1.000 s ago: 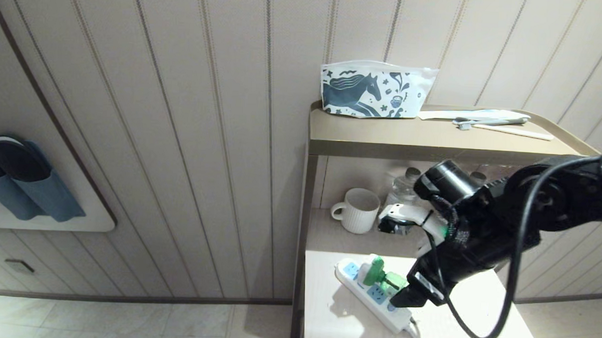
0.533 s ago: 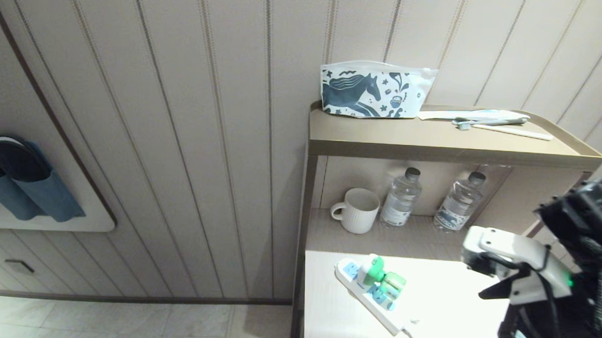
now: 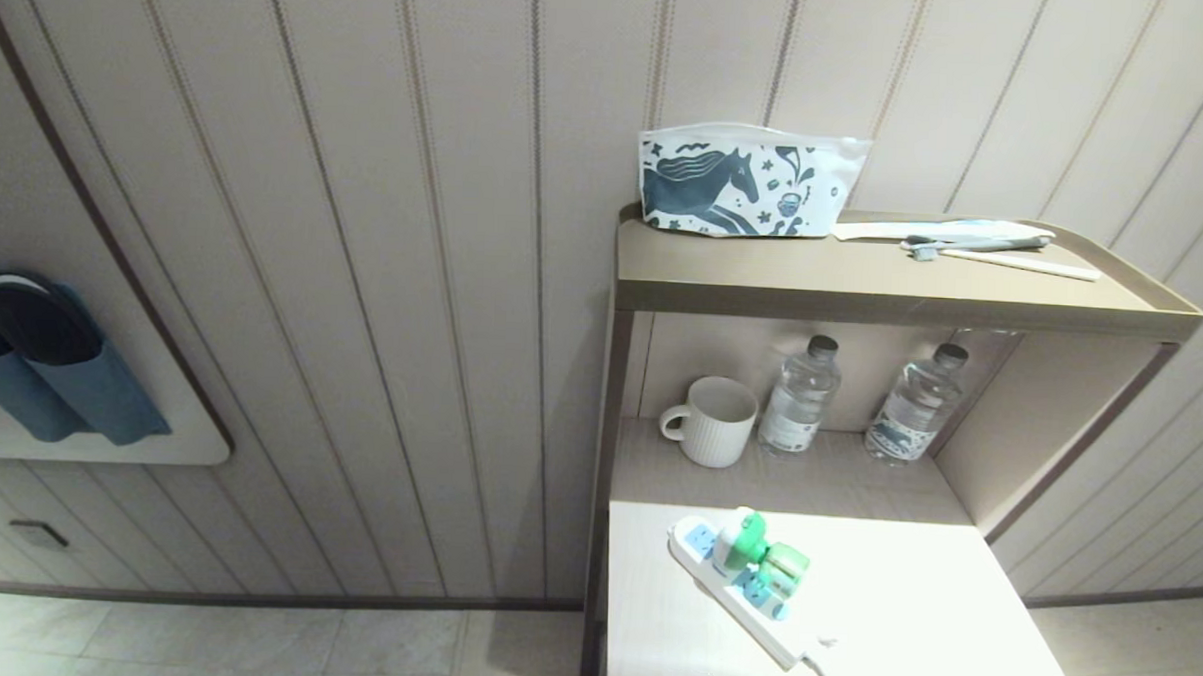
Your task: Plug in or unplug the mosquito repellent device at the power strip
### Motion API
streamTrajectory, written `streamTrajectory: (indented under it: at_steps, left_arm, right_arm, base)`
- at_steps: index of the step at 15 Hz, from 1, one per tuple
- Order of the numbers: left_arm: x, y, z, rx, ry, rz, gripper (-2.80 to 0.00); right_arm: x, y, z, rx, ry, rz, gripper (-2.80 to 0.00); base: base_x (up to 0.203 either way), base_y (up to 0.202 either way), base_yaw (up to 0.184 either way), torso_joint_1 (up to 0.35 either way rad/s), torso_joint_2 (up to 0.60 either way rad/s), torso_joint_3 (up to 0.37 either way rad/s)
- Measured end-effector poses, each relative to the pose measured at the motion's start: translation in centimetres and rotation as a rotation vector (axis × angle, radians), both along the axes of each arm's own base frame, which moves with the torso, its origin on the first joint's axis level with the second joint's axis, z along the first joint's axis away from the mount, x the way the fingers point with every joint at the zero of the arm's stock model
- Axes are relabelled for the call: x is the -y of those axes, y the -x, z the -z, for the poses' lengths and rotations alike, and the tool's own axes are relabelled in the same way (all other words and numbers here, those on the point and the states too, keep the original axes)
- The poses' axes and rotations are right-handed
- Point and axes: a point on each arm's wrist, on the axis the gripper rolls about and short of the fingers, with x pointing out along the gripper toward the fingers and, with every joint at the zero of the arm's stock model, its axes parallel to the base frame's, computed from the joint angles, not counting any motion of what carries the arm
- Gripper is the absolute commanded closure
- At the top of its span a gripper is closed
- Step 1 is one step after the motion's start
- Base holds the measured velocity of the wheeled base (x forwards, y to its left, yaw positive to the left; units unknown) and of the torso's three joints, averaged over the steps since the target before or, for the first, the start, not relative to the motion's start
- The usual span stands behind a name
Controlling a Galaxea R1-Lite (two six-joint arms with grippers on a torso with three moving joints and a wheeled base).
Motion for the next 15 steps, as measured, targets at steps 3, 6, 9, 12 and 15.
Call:
streamTrajectory:
  at_steps: [3, 6, 9, 12, 15]
  left_arm:
    - [0.0, 0.0, 0.0, -0.001, 0.000, -0.001, 0.00]
    - [0.0, 0.0, 0.0, -0.001, 0.000, 0.000, 0.00]
    - [0.0, 0.0, 0.0, 0.000, 0.000, 0.000, 0.00]
    - [0.0, 0.0, 0.0, 0.000, 0.000, 0.000, 0.00]
    - [0.0, 0.0, 0.0, -0.001, 0.000, 0.000, 0.00]
  right_arm:
    - [1.9, 4.0, 0.6, 0.115, -0.140, 0.105, 0.00]
    - [2.3, 5.1, 0.8, 0.174, -0.179, 0.220, 0.00]
    - [1.6, 5.0, 2.3, 0.155, -0.183, 0.462, 0.00]
    - [1.2, 3.3, 5.1, 0.109, -0.245, 0.598, 0.00]
    - [0.8, 0.9, 9.3, 0.103, -0.271, 0.673, 0.00]
  base:
    - [0.000, 0.000, 0.000, 0.000, 0.00, 0.000]
    - [0.000, 0.000, 0.000, 0.000, 0.00, 0.000]
    - [0.000, 0.000, 0.000, 0.000, 0.00, 0.000]
    - [0.000, 0.000, 0.000, 0.000, 0.00, 0.000]
    - [0.000, 0.000, 0.000, 0.000, 0.00, 0.000]
